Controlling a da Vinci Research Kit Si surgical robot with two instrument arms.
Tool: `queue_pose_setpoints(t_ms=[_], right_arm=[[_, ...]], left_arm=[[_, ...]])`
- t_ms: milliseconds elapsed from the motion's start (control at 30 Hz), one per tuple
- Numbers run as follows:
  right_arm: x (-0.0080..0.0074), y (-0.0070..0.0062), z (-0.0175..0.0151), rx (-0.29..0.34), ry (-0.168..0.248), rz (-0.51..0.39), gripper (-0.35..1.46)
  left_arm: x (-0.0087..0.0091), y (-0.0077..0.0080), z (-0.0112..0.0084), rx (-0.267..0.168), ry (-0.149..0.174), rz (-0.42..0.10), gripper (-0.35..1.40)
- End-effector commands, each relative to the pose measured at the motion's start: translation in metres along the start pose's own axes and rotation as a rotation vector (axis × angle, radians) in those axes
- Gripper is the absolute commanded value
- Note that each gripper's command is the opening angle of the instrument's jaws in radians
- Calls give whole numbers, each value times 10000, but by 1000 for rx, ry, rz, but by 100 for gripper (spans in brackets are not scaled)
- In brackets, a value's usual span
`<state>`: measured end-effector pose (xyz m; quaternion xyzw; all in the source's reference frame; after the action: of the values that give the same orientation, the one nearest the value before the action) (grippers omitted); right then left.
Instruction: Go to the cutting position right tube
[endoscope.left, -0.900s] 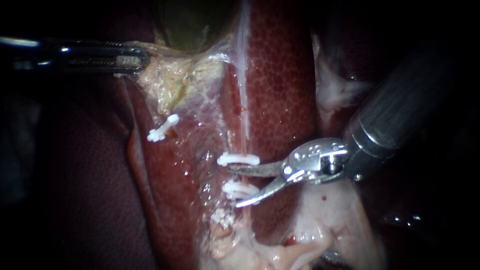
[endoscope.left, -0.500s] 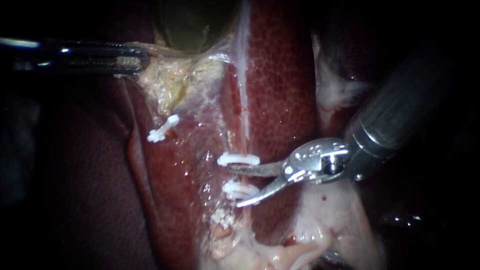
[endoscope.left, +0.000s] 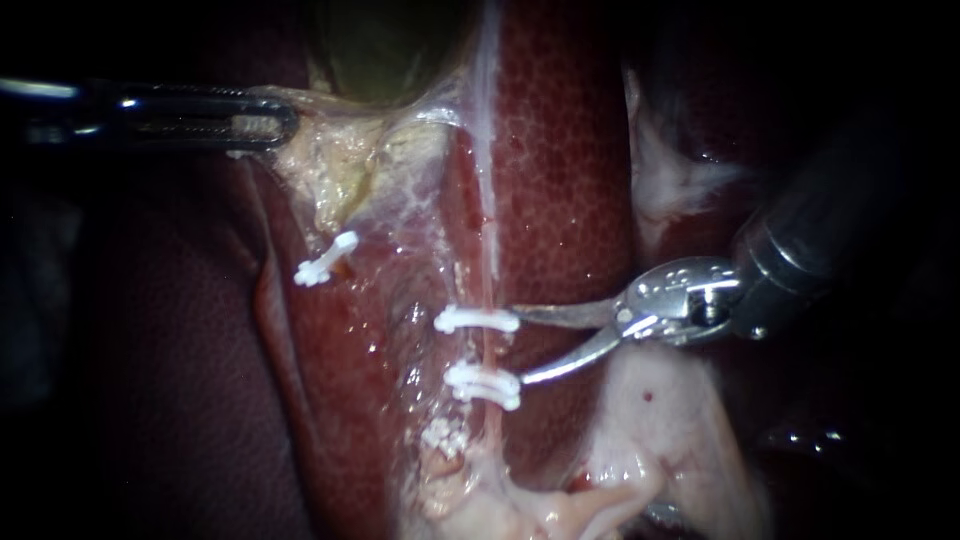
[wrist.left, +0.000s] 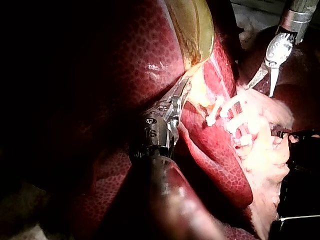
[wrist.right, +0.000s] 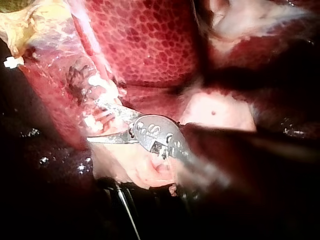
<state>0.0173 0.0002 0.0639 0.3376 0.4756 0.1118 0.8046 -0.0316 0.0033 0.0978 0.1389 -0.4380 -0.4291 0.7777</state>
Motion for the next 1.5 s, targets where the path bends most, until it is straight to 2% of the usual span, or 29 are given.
queue_pose_setpoints(t_ms=[33,233,367,600,1133,1267,1500], right_arm=[[-3,2,-1,1,-4,3,127],[-18,11,-4,-4,-28,16,127],[-34,14,5,-13,-62,31,127],[-50,18,20,-9,-84,51,127],[-65,24,57,8,-108,80,125],[-65,25,65,15,-110,78,125],[-61,31,76,24,-113,93,113]], left_arm=[[0,0,0,0,0,0,-35],[1,-1,0,-1,0,0,-35],[1,-1,0,-1,0,0,-35],[1,-2,0,-1,0,0,-35],[3,-2,1,-6,-1,1,-35],[3,-3,1,-6,-2,1,-35],[4,-3,3,-5,-2,1,-35]])
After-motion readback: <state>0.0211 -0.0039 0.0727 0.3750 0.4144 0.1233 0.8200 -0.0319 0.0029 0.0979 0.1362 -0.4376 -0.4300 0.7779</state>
